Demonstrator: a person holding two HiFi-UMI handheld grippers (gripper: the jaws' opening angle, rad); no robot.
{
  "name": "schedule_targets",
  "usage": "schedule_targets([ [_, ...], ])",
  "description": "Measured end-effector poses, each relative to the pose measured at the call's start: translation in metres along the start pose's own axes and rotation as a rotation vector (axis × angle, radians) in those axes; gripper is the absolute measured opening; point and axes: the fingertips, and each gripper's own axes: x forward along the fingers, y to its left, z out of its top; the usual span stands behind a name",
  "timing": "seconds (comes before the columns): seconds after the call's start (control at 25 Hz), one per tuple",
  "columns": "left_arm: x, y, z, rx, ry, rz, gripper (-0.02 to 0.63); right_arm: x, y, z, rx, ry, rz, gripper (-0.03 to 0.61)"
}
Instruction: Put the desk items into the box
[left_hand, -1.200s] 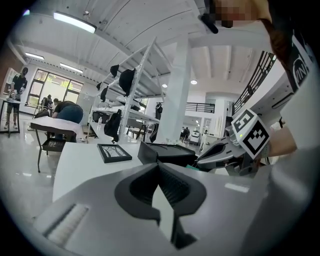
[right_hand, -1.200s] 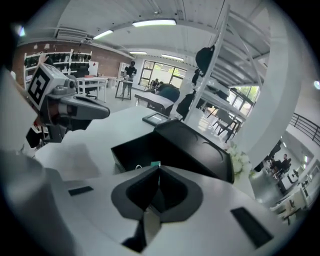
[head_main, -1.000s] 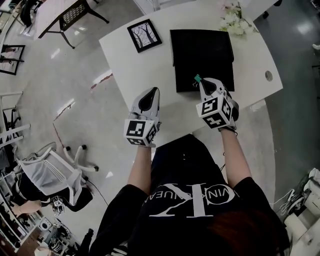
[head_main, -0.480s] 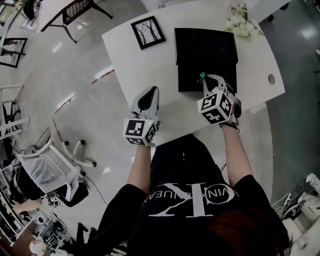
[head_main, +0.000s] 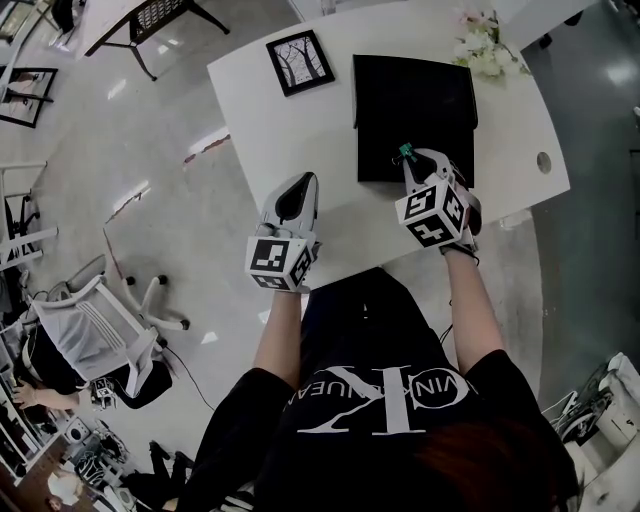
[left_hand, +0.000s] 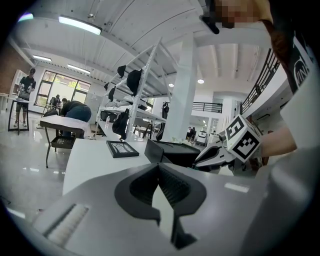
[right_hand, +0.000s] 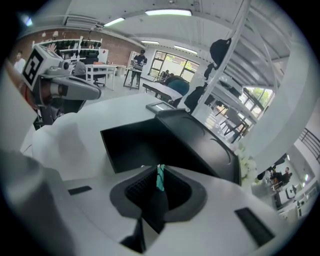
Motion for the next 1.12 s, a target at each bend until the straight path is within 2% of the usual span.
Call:
schedule_targets([
  [0.64,-0.003,-0.004,-0.002,0.001,-0.003,0.018,0.011,-0.005,0.007,0.000,0.184,-0.058,0.133,0.018],
  [0.96,-0.005,-0.007,-0.004,-0.004,-0.001,0.021,0.011,-0.011,0.004,-0.003,0.150,-0.043,0.114,0.018],
  [1.12,-0.005,-0.008,-0.003,-0.003,-0.005,0.021,0.011,-0.013,0.005,-0.004,0.175,-0.054,0.115,0.018],
])
